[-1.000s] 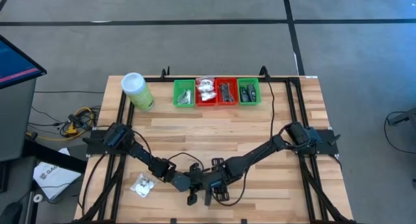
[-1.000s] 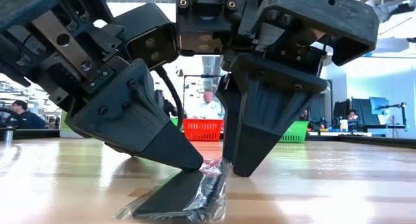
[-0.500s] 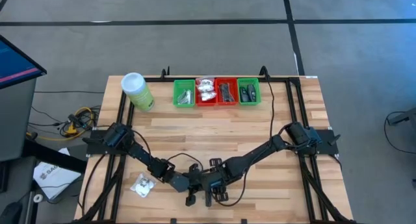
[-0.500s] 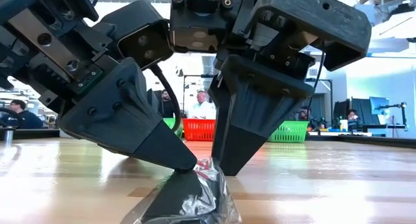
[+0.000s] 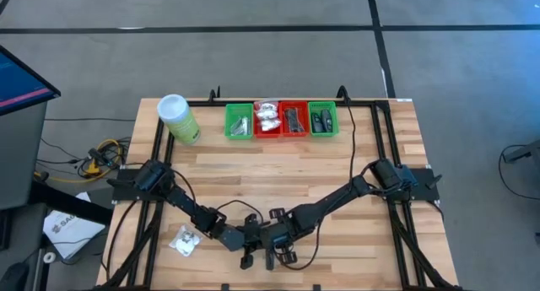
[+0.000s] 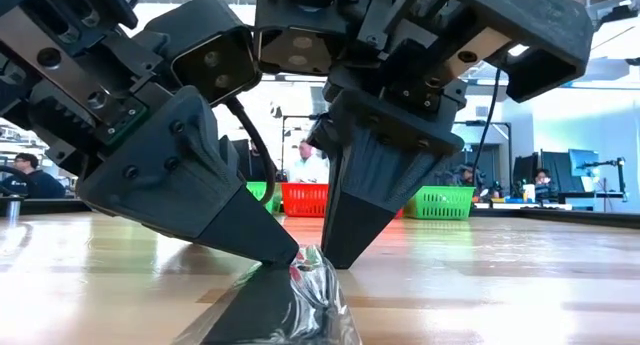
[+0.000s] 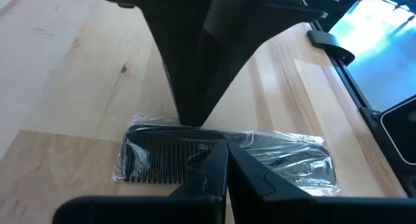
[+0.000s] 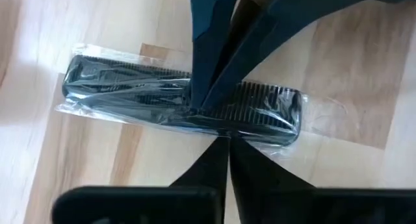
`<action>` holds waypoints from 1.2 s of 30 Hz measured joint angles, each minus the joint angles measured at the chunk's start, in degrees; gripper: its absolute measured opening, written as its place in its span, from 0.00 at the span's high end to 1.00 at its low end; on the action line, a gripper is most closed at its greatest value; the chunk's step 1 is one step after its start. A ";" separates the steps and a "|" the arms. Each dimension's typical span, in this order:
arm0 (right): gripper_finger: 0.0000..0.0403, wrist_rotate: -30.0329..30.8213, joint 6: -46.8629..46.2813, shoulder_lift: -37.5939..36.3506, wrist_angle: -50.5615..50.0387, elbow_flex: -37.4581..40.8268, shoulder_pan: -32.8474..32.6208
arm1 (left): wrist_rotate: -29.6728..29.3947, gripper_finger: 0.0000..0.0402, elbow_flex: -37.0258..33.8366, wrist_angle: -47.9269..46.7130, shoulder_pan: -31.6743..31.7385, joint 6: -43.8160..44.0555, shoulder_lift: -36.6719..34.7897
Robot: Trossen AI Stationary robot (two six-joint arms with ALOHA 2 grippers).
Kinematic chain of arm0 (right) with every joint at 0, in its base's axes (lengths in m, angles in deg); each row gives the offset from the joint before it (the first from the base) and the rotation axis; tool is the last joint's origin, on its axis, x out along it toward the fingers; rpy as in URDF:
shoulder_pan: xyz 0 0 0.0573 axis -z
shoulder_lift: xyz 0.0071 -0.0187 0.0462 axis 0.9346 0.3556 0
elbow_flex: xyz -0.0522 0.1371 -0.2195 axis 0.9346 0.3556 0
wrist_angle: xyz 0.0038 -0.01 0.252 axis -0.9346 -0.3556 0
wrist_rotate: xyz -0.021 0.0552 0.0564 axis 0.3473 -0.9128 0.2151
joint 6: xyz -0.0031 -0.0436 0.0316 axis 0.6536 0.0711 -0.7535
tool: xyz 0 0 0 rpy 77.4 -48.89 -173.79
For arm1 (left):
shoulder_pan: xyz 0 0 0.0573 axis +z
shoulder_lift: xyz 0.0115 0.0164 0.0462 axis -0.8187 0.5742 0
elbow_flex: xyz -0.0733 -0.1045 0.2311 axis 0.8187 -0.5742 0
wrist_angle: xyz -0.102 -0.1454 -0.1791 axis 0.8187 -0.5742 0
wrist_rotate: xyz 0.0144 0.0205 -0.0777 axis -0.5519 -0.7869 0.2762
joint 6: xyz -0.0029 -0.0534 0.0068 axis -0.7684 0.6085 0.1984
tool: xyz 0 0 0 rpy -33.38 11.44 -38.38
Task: Pick & Place Travel size toiletries
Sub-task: Put the black comb into the right red bin
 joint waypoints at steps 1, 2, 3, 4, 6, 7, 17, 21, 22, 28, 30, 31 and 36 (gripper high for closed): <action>0.98 -0.34 0.13 0.00 0.02 0.00 0.00 | -0.10 1.00 0.00 0.05 0.00 -0.04 0.02; 0.99 -0.55 0.15 -0.02 0.05 0.00 0.00 | -0.23 1.00 0.00 0.09 0.00 -0.08 0.02; 0.99 -0.68 0.52 0.00 0.08 0.00 0.00 | -0.37 1.00 0.00 0.15 0.00 -0.08 0.06; 1.00 -0.77 0.89 0.01 0.10 0.00 0.00 | -0.41 1.00 0.00 0.33 0.00 -0.12 0.08; 1.00 -0.89 0.99 -0.21 0.13 -0.02 0.00 | -0.75 1.00 0.00 0.74 0.00 -0.27 0.13; 1.00 -0.89 0.99 -0.54 0.13 -0.03 0.00 | -0.83 1.00 0.00 0.89 0.00 -0.44 0.15; 1.00 3.39 -6.18 -2.63 -5.79 -0.19 -0.20 | -3.25 1.00 -0.87 1.51 0.18 0.84 0.22; 1.00 2.71 -10.04 -2.57 -4.49 1.36 -0.71 | -3.32 1.00 -1.59 1.02 -0.41 1.11 -1.84; 1.00 2.46 -11.42 -2.66 -3.87 1.71 -0.89 | -3.39 1.00 -2.00 0.38 -0.52 1.29 -2.84; 1.00 1.09 -16.79 -3.18 0.48 2.10 -2.39 | -4.04 1.00 -5.65 -3.25 -1.18 0.96 -10.93; 1.00 0.56 -18.04 -3.68 0.96 2.14 -2.96 | -4.36 1.00 -6.98 -3.55 -1.37 0.78 -12.74; 1.00 0.42 -18.78 -3.92 1.29 2.14 -3.10 | -4.62 1.00 -8.06 -4.17 -1.42 0.79 -13.77; 1.00 0.61 -23.40 -4.08 4.37 2.19 -3.91 | -4.75 1.00 -10.93 -3.46 -1.53 2.40 -15.52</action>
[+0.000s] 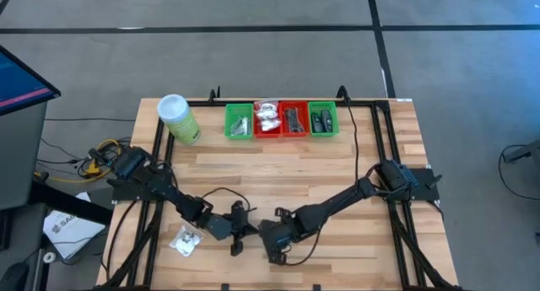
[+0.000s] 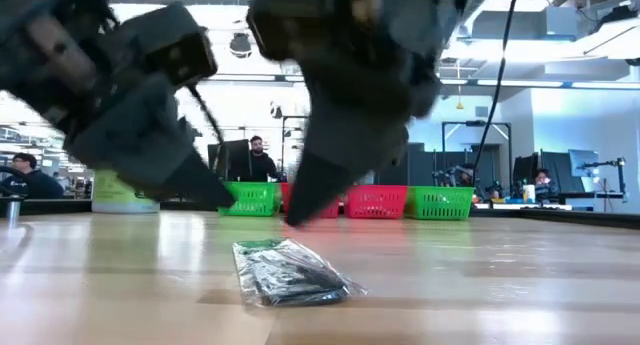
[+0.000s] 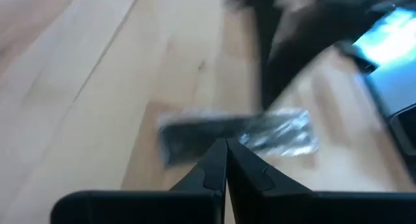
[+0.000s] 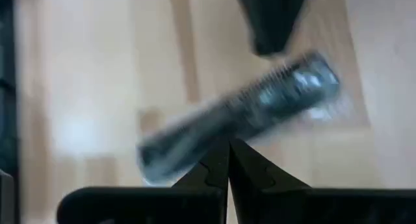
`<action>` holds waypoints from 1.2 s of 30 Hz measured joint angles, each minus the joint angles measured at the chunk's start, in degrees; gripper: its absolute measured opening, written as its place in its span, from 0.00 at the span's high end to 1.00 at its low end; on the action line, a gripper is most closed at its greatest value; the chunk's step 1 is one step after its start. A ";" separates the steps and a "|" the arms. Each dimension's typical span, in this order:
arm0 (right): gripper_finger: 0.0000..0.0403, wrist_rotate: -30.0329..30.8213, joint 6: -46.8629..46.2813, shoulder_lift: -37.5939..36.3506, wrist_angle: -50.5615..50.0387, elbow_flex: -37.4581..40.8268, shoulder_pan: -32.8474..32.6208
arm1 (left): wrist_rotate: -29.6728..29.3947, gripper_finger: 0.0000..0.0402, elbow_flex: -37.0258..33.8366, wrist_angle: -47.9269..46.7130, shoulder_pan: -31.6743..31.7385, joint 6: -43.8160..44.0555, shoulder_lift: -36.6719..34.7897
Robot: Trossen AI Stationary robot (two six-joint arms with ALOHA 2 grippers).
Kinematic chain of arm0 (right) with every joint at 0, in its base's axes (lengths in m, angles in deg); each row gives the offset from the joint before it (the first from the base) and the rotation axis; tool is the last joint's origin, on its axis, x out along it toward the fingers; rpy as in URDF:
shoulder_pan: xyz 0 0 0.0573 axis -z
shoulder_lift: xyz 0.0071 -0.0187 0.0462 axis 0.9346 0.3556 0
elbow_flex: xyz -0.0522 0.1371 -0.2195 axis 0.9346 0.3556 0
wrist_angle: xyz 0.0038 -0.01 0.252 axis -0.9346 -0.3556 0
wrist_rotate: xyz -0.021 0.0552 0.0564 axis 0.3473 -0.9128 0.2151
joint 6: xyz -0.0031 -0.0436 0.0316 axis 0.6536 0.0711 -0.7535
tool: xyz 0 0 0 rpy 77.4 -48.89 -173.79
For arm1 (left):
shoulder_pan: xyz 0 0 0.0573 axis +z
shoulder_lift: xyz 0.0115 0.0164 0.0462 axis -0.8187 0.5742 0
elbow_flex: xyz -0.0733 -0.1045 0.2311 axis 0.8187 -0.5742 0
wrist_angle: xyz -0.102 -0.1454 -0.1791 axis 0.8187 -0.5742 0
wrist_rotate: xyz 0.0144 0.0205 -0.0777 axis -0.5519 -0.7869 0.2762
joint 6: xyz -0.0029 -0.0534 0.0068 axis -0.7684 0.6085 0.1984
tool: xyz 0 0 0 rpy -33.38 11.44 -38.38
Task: Pick & Place Travel size toiletries
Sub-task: Put the black comb into the right red bin
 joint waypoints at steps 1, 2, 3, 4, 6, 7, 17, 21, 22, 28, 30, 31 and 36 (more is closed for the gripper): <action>1.00 0.12 -0.93 0.00 1.88 0.00 -0.35 | 0.03 1.00 -0.78 -0.12 -0.09 0.68 0.02; 1.00 0.04 -1.79 0.00 3.76 0.00 -0.90 | 0.16 1.00 -1.38 -0.36 -0.15 1.06 0.04; 0.99 -0.16 -2.09 0.00 5.10 -0.02 -1.55 | 0.40 1.00 -1.75 -0.40 -0.18 1.24 0.07; 0.97 -0.47 -2.23 0.00 5.89 -0.02 -2.12 | 0.49 1.00 -2.09 0.04 -0.20 1.26 0.09; 0.93 -0.75 -3.14 0.00 6.39 -0.02 -3.11 | 1.05 1.00 -2.64 -0.04 -0.37 1.26 0.09; 0.90 -0.69 -4.23 0.00 6.49 -0.02 -3.58 | 1.59 1.00 -2.69 -0.15 -0.37 1.26 0.13; 0.44 1.90 -17.20 0.70 7.63 0.05 -3.53 | 3.37 1.00 -2.54 0.60 -0.48 0.57 0.09; 0.31 2.23 -22.69 0.74 7.65 0.07 -2.87 | 3.37 1.00 -2.54 0.67 -0.37 0.13 0.06; 0.30 2.43 -23.57 0.74 7.57 0.07 -2.54 | 3.37 1.00 -2.54 0.69 -0.22 0.08 0.04; 0.28 2.68 -25.38 0.74 6.02 0.07 -0.68 | 3.35 1.00 -2.54 0.76 0.69 -2.48 0.02; 0.28 2.59 -25.39 0.74 5.01 0.07 -0.48 | 3.52 1.00 -2.54 0.77 0.90 -2.48 0.02; 0.28 2.45 -25.67 0.74 4.28 0.07 -0.48 | 4.61 1.00 -2.54 0.76 0.94 -2.46 0.02; 0.28 1.29 -25.97 0.74 -1.02 0.07 0.14 | 13.87 1.00 -2.54 0.78 0.76 -2.17 0.02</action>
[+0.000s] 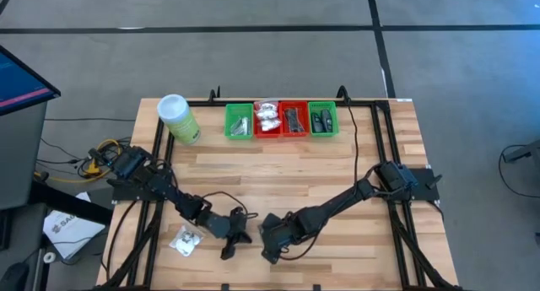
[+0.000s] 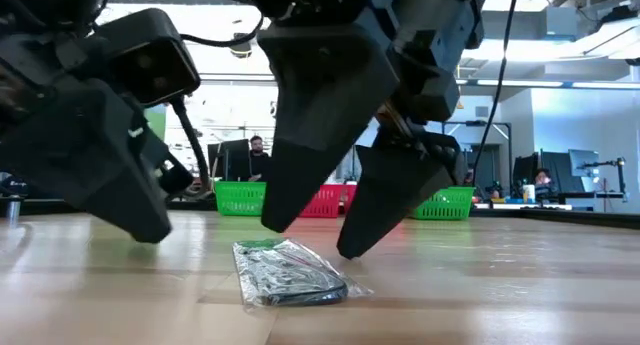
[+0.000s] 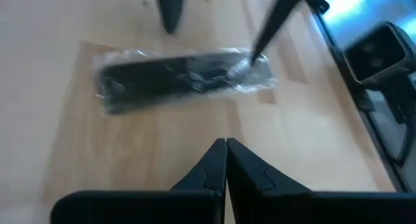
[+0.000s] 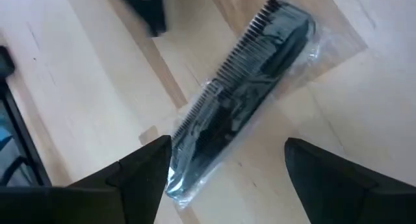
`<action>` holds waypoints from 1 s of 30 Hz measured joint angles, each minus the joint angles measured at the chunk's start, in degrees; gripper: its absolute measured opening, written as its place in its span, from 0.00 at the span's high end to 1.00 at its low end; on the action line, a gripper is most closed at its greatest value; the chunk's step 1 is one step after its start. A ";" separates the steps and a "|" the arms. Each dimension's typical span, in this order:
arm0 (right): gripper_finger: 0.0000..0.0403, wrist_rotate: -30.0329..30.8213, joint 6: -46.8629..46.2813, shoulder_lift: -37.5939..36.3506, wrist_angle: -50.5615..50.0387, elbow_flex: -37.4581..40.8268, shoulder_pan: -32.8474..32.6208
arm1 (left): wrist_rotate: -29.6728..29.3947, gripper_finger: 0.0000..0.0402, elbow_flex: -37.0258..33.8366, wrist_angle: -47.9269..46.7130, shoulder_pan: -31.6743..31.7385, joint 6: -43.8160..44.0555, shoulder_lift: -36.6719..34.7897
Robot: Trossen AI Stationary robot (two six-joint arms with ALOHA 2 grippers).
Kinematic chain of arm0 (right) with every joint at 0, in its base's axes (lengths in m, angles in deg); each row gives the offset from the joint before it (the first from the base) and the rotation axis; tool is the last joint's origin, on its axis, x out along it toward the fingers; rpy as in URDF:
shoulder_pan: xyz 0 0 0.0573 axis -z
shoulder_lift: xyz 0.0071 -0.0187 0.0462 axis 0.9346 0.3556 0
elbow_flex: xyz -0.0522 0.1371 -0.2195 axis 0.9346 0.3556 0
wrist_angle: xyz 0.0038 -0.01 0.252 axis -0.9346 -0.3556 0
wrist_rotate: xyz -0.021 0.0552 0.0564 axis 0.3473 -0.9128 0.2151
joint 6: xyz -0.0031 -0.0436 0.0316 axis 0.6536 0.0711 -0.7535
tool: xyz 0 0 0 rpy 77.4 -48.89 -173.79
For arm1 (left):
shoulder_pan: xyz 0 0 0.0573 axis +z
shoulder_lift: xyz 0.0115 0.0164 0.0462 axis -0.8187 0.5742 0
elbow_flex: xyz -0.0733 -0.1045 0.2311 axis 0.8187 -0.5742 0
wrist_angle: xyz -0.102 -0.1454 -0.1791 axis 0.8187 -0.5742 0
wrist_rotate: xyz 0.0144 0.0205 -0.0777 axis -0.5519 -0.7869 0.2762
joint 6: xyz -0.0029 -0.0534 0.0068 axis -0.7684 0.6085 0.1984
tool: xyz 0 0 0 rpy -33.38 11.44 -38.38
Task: Pick & Place Travel size toiletries
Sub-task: Put the black comb into the right red bin
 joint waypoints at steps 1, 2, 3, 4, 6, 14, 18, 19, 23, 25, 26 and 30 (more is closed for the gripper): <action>0.28 -0.03 0.00 -0.04 -0.32 -0.02 0.03 | 0.37 1.00 0.00 0.00 -0.07 0.01 0.00; 0.28 -0.02 0.01 -0.04 -0.30 -0.02 0.03 | 0.43 1.00 0.00 0.03 -0.11 0.01 0.00; 0.28 -0.02 0.14 -0.04 0.33 0.00 0.03 | 0.31 1.00 0.00 0.09 -0.11 0.01 0.00; 0.28 -0.02 0.34 -0.04 1.17 0.00 0.03 | 0.10 1.00 0.00 0.38 -0.03 0.01 0.01; 0.28 -0.02 1.49 -0.04 2.32 0.00 0.04 | -0.18 1.00 0.41 2.43 0.34 0.02 0.95; 0.28 -0.04 2.54 -0.04 2.96 0.48 0.03 | 0.16 1.00 7.34 4.39 2.52 -1.70 10.95; 0.28 -1.43 2.80 0.29 10.89 3.38 -0.15 | 1.03 1.00 8.01 3.88 3.10 -1.61 11.42; 0.28 -1.61 2.78 0.89 12.97 3.91 -0.16 | 1.38 1.00 7.87 3.84 3.03 -1.85 11.18; 0.28 -3.69 3.02 1.28 18.49 5.86 0.26 | 1.49 1.00 7.71 3.67 2.89 -1.75 11.06; 0.28 -3.75 3.16 1.29 19.00 6.30 0.76 | 1.38 1.00 7.67 3.50 2.89 -1.50 11.10; 0.28 -3.87 3.48 1.26 19.19 6.35 0.88 | 1.36 1.00 7.66 3.48 2.89 -1.50 11.10; 0.28 -4.26 4.44 0.93 18.81 6.23 0.69 | 1.36 1.00 7.63 3.47 2.83 -1.56 11.13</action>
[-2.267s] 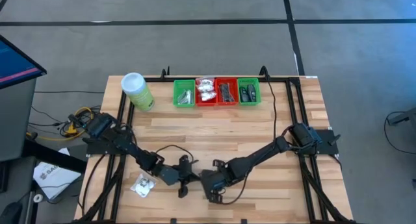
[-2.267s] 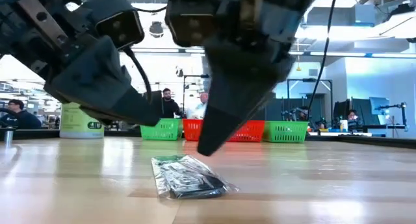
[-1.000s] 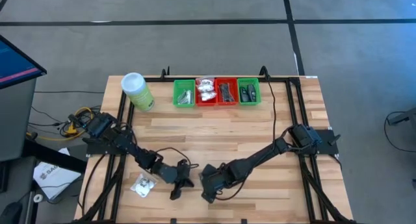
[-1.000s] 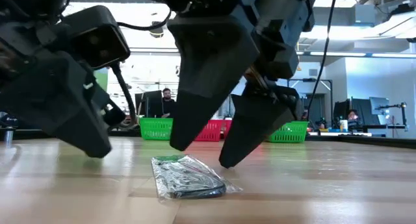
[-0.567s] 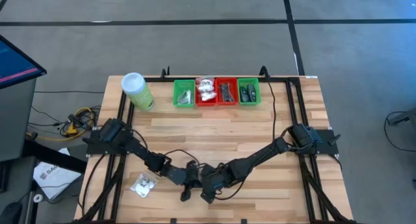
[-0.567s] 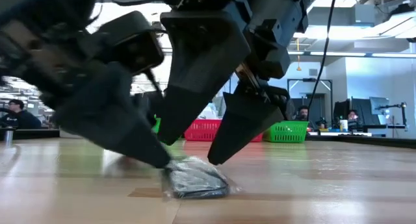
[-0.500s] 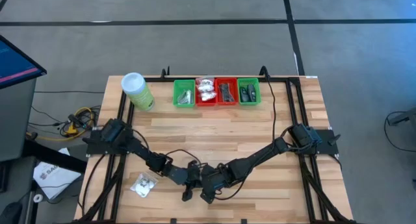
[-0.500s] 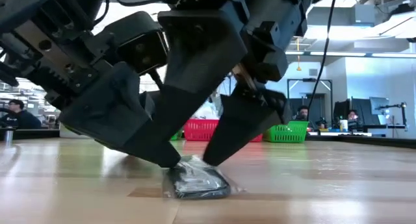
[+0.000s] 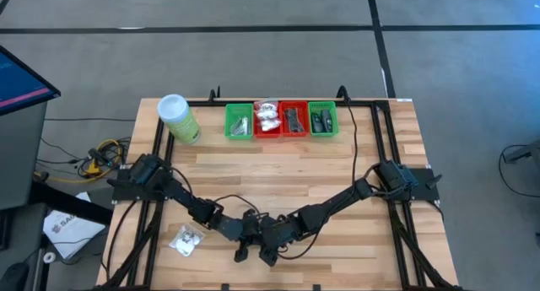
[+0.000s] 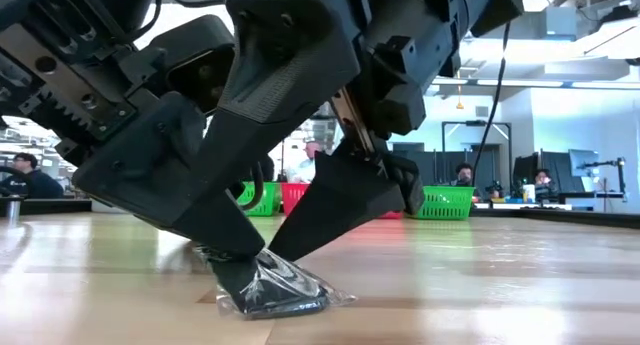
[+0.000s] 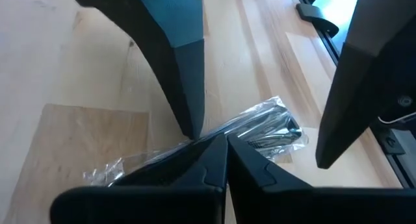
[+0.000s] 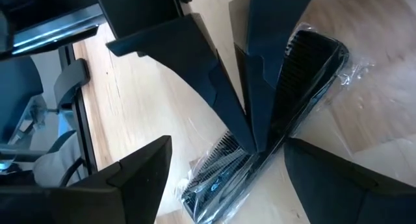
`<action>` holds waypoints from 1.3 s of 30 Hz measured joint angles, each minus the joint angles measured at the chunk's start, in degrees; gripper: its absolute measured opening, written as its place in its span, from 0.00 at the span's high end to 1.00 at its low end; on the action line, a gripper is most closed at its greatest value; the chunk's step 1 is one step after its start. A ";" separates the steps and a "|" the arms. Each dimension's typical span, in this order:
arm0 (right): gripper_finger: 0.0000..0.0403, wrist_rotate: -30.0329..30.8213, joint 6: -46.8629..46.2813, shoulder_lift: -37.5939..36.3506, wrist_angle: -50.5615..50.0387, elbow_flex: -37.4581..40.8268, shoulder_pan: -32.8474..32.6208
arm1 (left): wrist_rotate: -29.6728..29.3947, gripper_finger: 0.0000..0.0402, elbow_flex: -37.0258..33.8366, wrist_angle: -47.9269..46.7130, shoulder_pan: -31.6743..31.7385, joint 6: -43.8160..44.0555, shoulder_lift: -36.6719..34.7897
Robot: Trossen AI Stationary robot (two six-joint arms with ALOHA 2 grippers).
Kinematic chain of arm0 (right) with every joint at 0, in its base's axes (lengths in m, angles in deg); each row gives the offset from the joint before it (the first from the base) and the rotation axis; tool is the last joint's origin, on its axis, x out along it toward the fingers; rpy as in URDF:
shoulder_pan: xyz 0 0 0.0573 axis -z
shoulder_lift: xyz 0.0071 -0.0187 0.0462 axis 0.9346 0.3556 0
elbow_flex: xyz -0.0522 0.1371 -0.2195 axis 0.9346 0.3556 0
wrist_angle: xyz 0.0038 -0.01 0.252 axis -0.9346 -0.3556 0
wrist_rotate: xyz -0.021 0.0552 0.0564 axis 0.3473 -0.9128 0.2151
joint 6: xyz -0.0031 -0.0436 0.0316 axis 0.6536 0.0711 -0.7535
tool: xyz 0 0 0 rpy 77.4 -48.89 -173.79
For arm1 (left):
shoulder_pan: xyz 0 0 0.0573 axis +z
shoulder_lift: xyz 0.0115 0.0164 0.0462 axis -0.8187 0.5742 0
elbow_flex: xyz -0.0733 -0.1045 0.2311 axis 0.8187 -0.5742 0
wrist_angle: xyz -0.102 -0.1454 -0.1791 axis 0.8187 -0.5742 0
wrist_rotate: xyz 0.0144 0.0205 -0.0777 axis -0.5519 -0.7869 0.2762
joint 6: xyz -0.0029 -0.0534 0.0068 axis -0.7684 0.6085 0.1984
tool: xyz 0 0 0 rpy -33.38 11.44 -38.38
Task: Pick & Place Travel size toiletries
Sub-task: Put the black comb into the right red bin
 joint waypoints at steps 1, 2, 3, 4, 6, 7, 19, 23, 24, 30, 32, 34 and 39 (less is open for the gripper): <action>0.28 -0.10 -0.02 0.12 -0.92 -0.12 -0.22 | -0.11 1.00 0.00 -0.13 -0.16 0.02 0.00; 0.28 -0.28 -0.29 0.51 -1.73 -0.18 -0.42 | -0.84 1.00 0.02 -0.39 -0.20 0.26 0.09; 0.28 -0.13 -1.06 0.94 -2.14 -0.22 -0.70 | -1.37 1.00 0.04 -0.69 -0.25 0.48 0.11; 0.28 0.17 -1.93 1.22 -2.12 -0.23 -0.93 | -1.46 1.00 0.12 -1.37 -0.25 0.97 0.09; 0.30 -0.06 -2.81 2.03 -1.27 -0.23 -1.27 | -1.60 1.00 0.06 -1.87 -0.17 1.18 -0.02; 0.31 -0.11 -3.07 2.60 -0.64 -0.28 -1.40 | -1.88 1.00 -0.02 -1.88 -0.23 1.25 -0.06; 0.94 -2.93 -2.93 3.59 -2.21 -0.26 -1.12 | -2.41 1.00 -0.43 -2.19 0.10 1.06 -0.87; 0.96 -3.26 -1.32 4.24 0.80 -0.32 -1.23 | -2.44 1.00 -2.85 -3.25 0.18 0.84 -4.93; 0.97 -3.38 -0.45 4.46 2.13 -0.34 -1.23 | -3.82 1.00 -3.58 -4.63 0.28 -0.08 -6.51; 1.00 -3.44 5.09 5.02 0.96 -2.67 -1.60 | -7.45 1.00 -9.06 -5.13 0.61 -1.27 -17.16; 1.00 -3.16 6.78 5.14 -0.61 -3.91 -1.60 | -7.42 1.00 -11.30 -5.79 0.22 -1.27 -20.31; 1.00 -2.67 8.76 4.62 -3.85 -5.84 -1.56 | -7.42 1.00 -12.65 -5.22 -0.21 -1.17 -22.76; 1.00 -0.50 14.07 3.80 -14.63 -11.14 -0.74 | -8.41 1.00 -15.30 -5.17 -1.52 0.58 -25.46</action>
